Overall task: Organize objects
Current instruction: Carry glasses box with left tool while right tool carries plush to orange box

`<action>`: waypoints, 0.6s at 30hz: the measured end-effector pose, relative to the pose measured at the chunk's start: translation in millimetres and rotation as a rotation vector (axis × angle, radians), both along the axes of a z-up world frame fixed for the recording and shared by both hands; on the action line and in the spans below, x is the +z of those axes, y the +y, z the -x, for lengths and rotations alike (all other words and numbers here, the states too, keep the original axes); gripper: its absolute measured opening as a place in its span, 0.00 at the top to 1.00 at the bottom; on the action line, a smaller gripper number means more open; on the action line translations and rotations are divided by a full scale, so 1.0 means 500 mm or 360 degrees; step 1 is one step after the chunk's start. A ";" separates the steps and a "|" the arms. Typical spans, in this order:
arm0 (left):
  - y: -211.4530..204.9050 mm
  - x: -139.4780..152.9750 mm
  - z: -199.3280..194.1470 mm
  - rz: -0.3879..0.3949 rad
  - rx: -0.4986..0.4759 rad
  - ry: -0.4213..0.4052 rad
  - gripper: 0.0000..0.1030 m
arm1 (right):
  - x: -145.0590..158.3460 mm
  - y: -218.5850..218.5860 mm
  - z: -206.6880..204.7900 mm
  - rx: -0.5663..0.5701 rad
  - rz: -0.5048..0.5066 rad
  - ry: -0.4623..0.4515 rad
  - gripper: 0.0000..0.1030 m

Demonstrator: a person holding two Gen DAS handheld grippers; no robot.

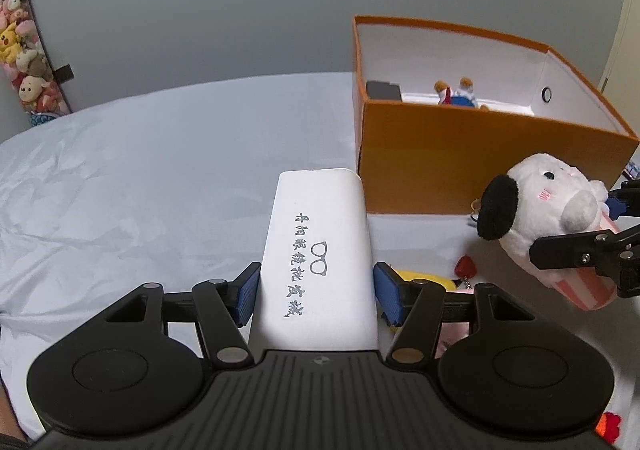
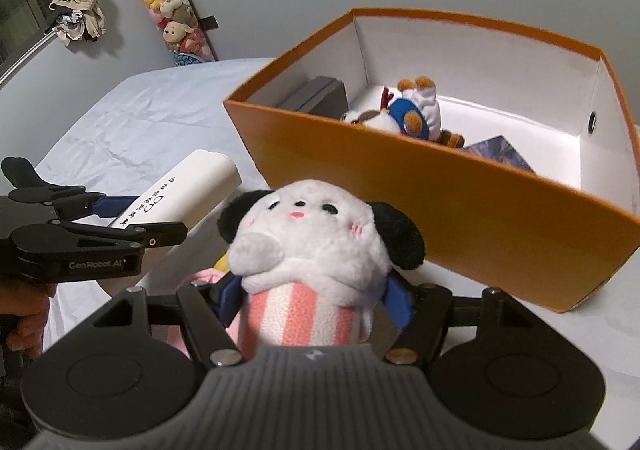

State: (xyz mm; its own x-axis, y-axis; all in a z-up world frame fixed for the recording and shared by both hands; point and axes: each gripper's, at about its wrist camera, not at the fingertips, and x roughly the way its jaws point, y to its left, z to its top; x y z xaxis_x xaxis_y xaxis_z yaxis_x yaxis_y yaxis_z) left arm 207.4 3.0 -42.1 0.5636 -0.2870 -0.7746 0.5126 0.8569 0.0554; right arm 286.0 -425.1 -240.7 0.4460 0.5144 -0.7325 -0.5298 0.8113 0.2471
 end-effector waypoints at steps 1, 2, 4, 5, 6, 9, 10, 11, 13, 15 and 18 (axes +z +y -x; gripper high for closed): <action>-0.003 0.005 0.002 0.0002 -0.0003 -0.0008 0.33 | 0.005 -0.002 0.001 0.0000 -0.0002 -0.0008 0.31; -0.006 0.010 0.002 0.0004 -0.0005 -0.0016 0.33 | 0.009 -0.004 0.002 -0.0002 -0.0005 -0.0014 0.31; -0.011 0.024 0.007 0.0011 -0.0011 -0.0034 0.33 | 0.020 -0.009 0.004 -0.0003 -0.0011 -0.0028 0.31; -0.015 0.029 0.007 0.0015 -0.0013 -0.0042 0.33 | 0.025 -0.011 0.005 -0.0003 -0.0015 -0.0035 0.31; -0.018 0.037 0.008 0.0021 -0.0017 -0.0051 0.33 | 0.031 -0.014 0.006 -0.0004 -0.0019 -0.0044 0.31; -0.028 0.060 0.011 0.0039 -0.0027 -0.0079 0.33 | 0.048 -0.023 0.008 -0.0010 -0.0033 -0.0073 0.31; -0.032 0.069 0.013 0.0042 -0.0030 -0.0090 0.33 | 0.055 -0.026 0.009 -0.0013 -0.0038 -0.0082 0.31; -0.037 0.079 0.015 0.0044 -0.0037 -0.0102 0.33 | 0.060 -0.030 0.009 -0.0016 -0.0043 -0.0090 0.31; -0.048 0.093 0.017 0.0047 -0.0049 -0.0122 0.33 | 0.073 -0.038 0.010 -0.0025 -0.0056 -0.0106 0.31; -0.058 0.107 0.021 0.0050 -0.0062 -0.0141 0.33 | 0.087 -0.047 0.009 -0.0033 -0.0065 -0.0124 0.31; -0.075 0.126 0.026 0.0053 -0.0082 -0.0163 0.33 | 0.108 -0.058 0.011 -0.0042 -0.0078 -0.0152 0.31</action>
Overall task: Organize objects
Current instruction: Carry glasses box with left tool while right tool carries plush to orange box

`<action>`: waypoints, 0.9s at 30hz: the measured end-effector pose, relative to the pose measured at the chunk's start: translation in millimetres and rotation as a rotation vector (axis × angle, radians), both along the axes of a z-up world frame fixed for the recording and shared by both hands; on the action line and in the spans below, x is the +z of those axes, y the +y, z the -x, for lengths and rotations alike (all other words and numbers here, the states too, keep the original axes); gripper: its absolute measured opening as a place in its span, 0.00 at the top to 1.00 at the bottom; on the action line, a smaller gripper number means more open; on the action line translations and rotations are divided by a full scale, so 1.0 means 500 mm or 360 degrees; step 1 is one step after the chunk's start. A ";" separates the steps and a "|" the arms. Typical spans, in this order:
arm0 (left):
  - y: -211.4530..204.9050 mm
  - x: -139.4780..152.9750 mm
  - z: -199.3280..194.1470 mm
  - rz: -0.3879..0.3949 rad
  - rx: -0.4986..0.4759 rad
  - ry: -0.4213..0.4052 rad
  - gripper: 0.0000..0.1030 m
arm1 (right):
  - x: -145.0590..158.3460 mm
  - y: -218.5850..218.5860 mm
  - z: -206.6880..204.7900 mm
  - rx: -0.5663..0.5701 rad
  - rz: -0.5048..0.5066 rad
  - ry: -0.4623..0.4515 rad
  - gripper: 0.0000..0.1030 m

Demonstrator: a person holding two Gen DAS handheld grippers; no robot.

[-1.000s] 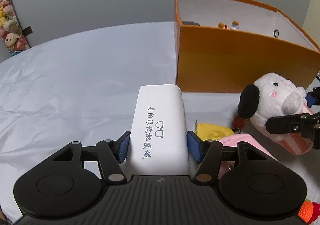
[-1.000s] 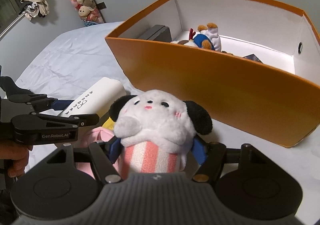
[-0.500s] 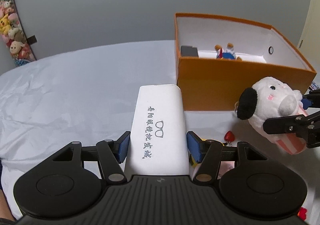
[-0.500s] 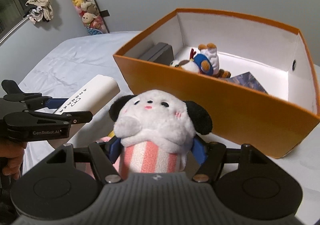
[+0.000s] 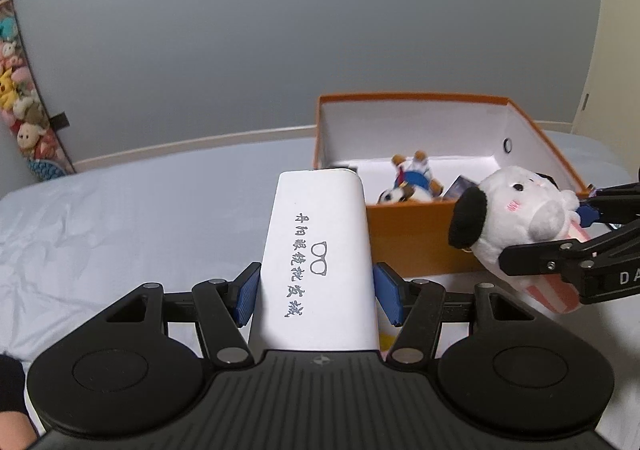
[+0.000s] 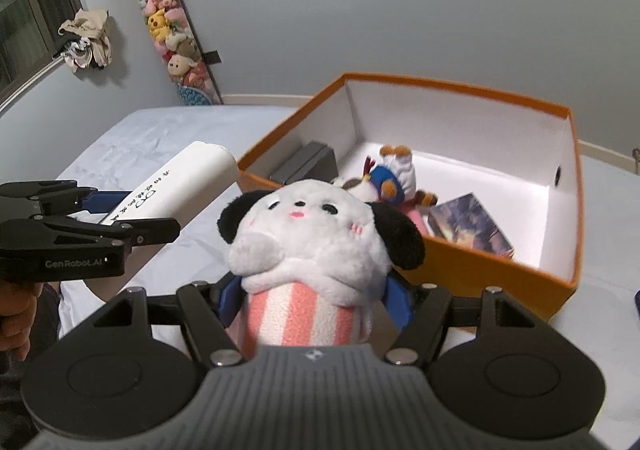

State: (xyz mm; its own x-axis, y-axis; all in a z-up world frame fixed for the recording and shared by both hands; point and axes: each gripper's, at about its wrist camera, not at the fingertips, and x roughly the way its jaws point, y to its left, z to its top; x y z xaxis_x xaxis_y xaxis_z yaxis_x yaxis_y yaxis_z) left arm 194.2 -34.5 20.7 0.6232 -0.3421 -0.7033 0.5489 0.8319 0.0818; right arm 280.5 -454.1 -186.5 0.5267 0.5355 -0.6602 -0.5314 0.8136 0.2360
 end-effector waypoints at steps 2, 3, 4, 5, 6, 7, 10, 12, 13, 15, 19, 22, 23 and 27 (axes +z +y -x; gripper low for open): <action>-0.010 0.011 0.004 0.0006 -0.0009 -0.0018 0.33 | 0.014 -0.007 -0.001 -0.0005 -0.0008 -0.0017 0.31; -0.015 0.017 0.006 0.0010 -0.0011 -0.0030 0.33 | 0.021 -0.011 0.000 -0.0007 -0.0012 -0.0029 0.31; -0.020 0.023 0.007 0.0013 -0.0012 -0.0040 0.33 | 0.028 -0.014 -0.001 -0.0009 -0.0016 -0.0039 0.31; -0.025 0.028 0.008 0.0017 -0.0015 -0.0046 0.33 | 0.036 -0.018 -0.001 -0.0012 -0.0019 -0.0052 0.31; -0.029 0.034 0.008 0.0023 -0.0018 -0.0053 0.33 | 0.043 -0.022 -0.002 -0.0015 -0.0021 -0.0063 0.31; -0.034 0.040 0.008 0.0027 -0.0023 -0.0059 0.33 | 0.050 -0.026 -0.003 -0.0018 -0.0023 -0.0074 0.31; -0.049 0.059 0.005 0.0042 -0.0031 -0.0086 0.33 | 0.070 -0.040 -0.007 -0.0031 -0.0033 -0.0107 0.31; -0.058 0.071 0.001 0.0057 -0.0039 -0.0104 0.33 | 0.083 -0.051 -0.012 -0.0046 -0.0042 -0.0127 0.31; -0.063 0.077 -0.001 0.0064 -0.0045 -0.0112 0.33 | 0.092 -0.056 -0.013 -0.0055 -0.0045 -0.0138 0.31; -0.073 0.088 -0.005 0.0075 -0.0055 -0.0129 0.33 | 0.104 -0.066 -0.021 -0.0074 -0.0049 -0.0156 0.31; -0.097 0.100 -0.021 0.0075 -0.0084 -0.0142 0.33 | 0.116 -0.084 -0.039 -0.0109 -0.0049 -0.0180 0.31; -0.117 0.100 -0.034 0.0077 -0.0102 -0.0141 0.33 | 0.123 -0.096 -0.053 -0.0135 -0.0053 -0.0189 0.31; -0.124 0.098 -0.039 0.0080 -0.0107 -0.0139 0.33 | 0.124 -0.098 -0.058 -0.0143 -0.0053 -0.0191 0.31; -0.145 0.081 -0.063 0.0084 -0.0122 -0.0097 0.33 | 0.120 -0.109 -0.078 -0.0166 -0.0042 -0.0182 0.31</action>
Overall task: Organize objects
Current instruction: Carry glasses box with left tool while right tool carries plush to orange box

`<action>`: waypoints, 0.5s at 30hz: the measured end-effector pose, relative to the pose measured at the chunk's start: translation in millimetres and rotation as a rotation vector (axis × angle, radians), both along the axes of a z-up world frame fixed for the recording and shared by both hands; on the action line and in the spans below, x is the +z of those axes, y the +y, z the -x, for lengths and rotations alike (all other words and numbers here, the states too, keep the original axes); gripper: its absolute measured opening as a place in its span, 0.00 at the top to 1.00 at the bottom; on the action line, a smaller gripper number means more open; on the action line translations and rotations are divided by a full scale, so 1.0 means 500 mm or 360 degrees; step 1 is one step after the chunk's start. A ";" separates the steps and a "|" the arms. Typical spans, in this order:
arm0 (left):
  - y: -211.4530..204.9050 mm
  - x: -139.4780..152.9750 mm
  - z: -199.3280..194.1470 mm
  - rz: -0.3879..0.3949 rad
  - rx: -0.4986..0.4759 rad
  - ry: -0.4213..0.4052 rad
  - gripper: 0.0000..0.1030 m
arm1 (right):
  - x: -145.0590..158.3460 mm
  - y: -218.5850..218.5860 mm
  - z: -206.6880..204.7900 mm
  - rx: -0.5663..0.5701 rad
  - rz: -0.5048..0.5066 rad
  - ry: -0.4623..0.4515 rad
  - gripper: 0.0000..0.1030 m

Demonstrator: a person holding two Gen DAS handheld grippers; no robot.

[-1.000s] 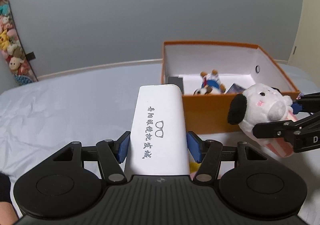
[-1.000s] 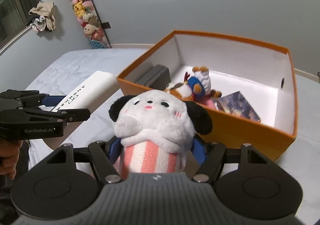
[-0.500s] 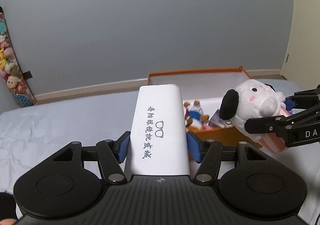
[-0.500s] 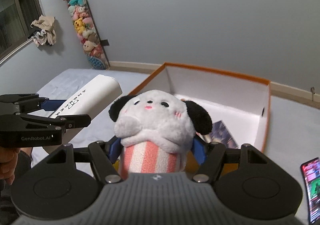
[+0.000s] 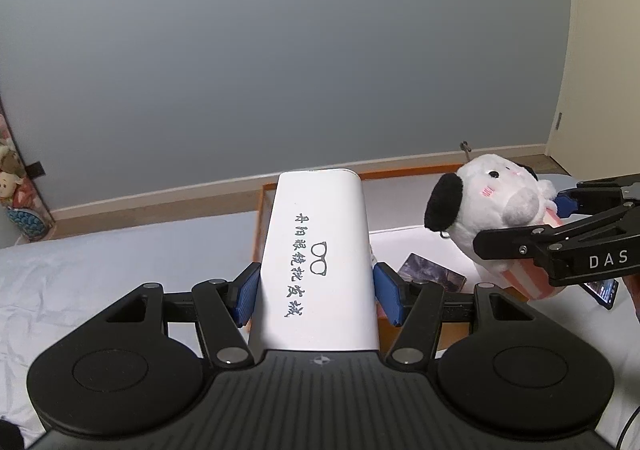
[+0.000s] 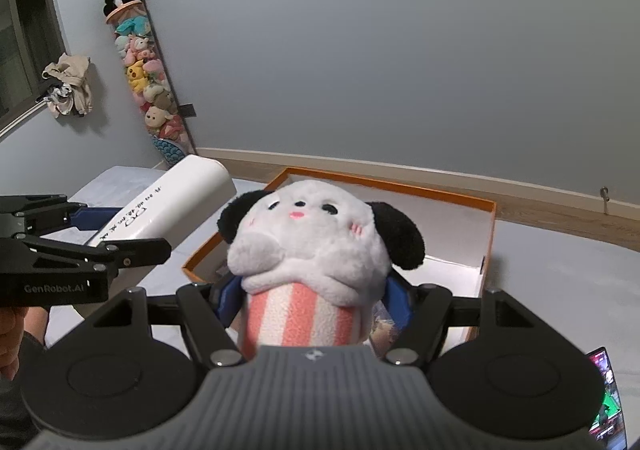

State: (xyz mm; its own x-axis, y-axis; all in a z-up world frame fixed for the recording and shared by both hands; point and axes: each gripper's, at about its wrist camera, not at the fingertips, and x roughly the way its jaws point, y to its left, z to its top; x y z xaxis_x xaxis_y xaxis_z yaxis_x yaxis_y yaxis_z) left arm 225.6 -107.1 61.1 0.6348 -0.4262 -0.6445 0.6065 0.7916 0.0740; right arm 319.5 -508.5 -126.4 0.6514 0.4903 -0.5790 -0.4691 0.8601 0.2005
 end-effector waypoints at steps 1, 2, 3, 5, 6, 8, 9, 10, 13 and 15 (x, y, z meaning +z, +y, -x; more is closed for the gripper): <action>-0.005 -0.005 -0.006 0.0002 -0.0001 0.0009 0.33 | -0.003 -0.001 -0.005 -0.0004 0.0005 0.0001 0.31; -0.009 -0.011 -0.014 0.0005 0.0000 0.0019 0.33 | -0.005 -0.003 -0.010 -0.0010 0.0010 0.0003 0.31; -0.013 -0.015 -0.020 0.0008 0.0001 0.0027 0.33 | -0.009 -0.005 -0.017 -0.0015 0.0016 0.0006 0.31; -0.021 -0.025 -0.036 0.0012 0.0004 0.0044 0.33 | -0.016 -0.009 -0.029 -0.0027 0.0028 0.0011 0.31; -0.025 -0.028 -0.043 0.0011 0.0006 0.0049 0.33 | -0.020 -0.010 -0.034 -0.0032 0.0032 0.0014 0.31; -0.034 -0.036 -0.060 0.0006 0.0006 0.0057 0.33 | -0.028 -0.014 -0.048 -0.0047 0.0038 0.0024 0.31; -0.039 -0.040 -0.068 0.0002 0.0004 0.0062 0.33 | -0.034 -0.015 -0.057 -0.0054 0.0041 0.0031 0.31; -0.046 -0.044 -0.068 -0.0003 0.0003 0.0066 0.33 | -0.039 -0.015 -0.065 -0.0060 0.0043 0.0038 0.31; -0.060 -0.064 -0.090 -0.0012 0.0002 0.0099 0.33 | -0.052 -0.020 -0.086 -0.0078 0.0047 0.0053 0.31; -0.071 -0.076 -0.109 -0.0022 0.0005 0.0118 0.33 | -0.059 -0.020 -0.098 -0.0085 0.0052 0.0062 0.31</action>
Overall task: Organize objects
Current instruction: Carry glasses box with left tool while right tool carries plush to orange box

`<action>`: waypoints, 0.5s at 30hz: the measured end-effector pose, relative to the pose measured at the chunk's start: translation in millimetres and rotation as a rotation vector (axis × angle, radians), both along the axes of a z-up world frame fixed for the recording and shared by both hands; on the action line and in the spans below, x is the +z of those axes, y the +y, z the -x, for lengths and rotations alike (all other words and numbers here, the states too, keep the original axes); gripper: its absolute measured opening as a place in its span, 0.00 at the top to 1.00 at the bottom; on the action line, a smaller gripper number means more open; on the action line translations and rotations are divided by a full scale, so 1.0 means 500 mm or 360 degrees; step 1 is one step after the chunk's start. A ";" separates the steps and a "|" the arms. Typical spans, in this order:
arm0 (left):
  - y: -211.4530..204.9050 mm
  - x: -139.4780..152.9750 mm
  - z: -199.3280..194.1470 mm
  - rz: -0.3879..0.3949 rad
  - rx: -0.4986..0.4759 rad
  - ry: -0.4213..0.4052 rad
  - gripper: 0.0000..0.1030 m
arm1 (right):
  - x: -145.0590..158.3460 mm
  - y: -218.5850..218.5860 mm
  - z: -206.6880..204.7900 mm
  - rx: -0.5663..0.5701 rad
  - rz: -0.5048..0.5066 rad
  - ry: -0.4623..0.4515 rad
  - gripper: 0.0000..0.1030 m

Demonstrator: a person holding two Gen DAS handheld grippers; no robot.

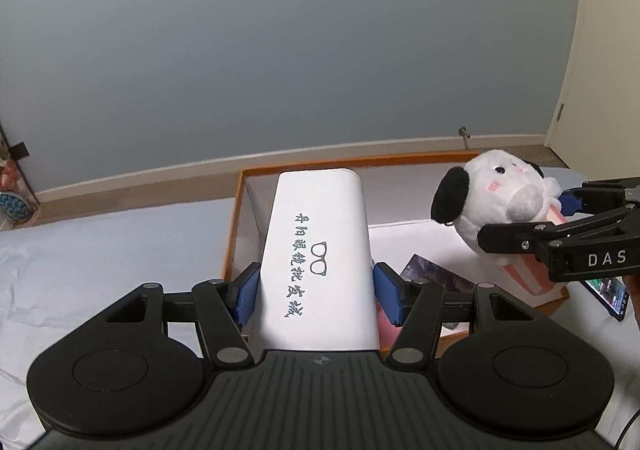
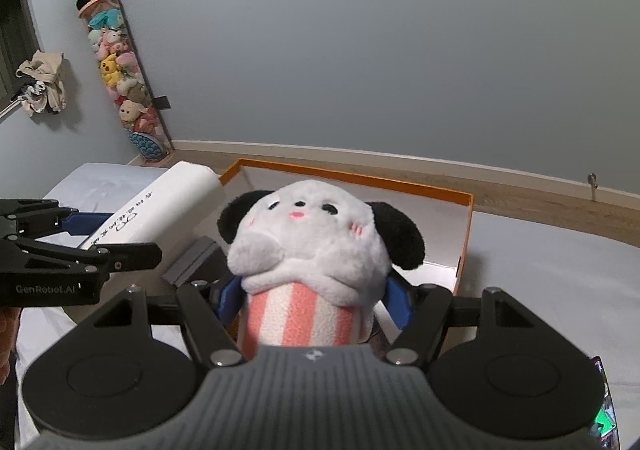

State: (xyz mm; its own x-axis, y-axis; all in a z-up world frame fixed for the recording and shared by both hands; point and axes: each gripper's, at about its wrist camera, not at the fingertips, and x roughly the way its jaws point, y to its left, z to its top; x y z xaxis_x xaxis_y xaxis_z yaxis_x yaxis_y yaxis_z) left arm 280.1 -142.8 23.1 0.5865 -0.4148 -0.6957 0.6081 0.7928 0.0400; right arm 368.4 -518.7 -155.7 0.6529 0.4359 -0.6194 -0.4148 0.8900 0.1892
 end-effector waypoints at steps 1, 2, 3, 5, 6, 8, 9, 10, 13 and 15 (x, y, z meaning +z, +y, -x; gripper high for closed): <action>-0.003 -0.007 -0.009 -0.0003 0.0003 0.0008 0.33 | -0.006 -0.001 -0.007 -0.0003 0.0004 0.0004 0.31; -0.007 -0.013 -0.015 -0.0003 0.0006 0.0017 0.33 | -0.009 -0.001 -0.011 -0.0005 0.0009 0.0006 0.31; -0.012 -0.016 -0.011 -0.0001 0.0008 0.0027 0.33 | -0.015 0.001 -0.017 -0.0005 0.0016 0.0009 0.31; -0.023 -0.022 -0.002 0.0002 0.0014 0.0042 0.33 | -0.022 0.002 -0.027 -0.0007 0.0024 0.0014 0.31; -0.023 -0.024 -0.010 -0.0001 0.0019 0.0049 0.33 | -0.027 0.002 -0.032 -0.0007 0.0027 0.0019 0.31; -0.030 -0.032 -0.016 -0.0008 0.0023 0.0057 0.33 | -0.036 0.003 -0.042 -0.0009 0.0035 0.0028 0.31; -0.035 -0.033 -0.025 -0.0012 0.0024 0.0061 0.33 | -0.040 0.018 -0.053 -0.0011 0.0041 0.0034 0.31; -0.039 -0.035 -0.030 -0.0015 0.0026 0.0063 0.33 | -0.045 0.019 -0.058 -0.0012 0.0045 0.0038 0.31; -0.034 -0.033 -0.043 -0.0008 0.0046 0.0067 0.33 | -0.057 0.025 -0.076 -0.0015 0.0061 0.0052 0.31; -0.038 -0.036 -0.059 0.0011 0.0065 0.0083 0.33 | -0.066 0.027 -0.086 -0.0013 0.0070 0.0066 0.31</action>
State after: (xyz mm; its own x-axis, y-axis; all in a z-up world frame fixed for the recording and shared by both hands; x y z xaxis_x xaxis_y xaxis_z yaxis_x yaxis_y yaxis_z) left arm 309.7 -161.7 5.2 0.5662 -0.3960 -0.7230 0.5763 0.8172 0.0038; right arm 411.3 -505.2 -188.6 0.6298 0.4025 -0.6643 -0.4000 0.9012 0.1669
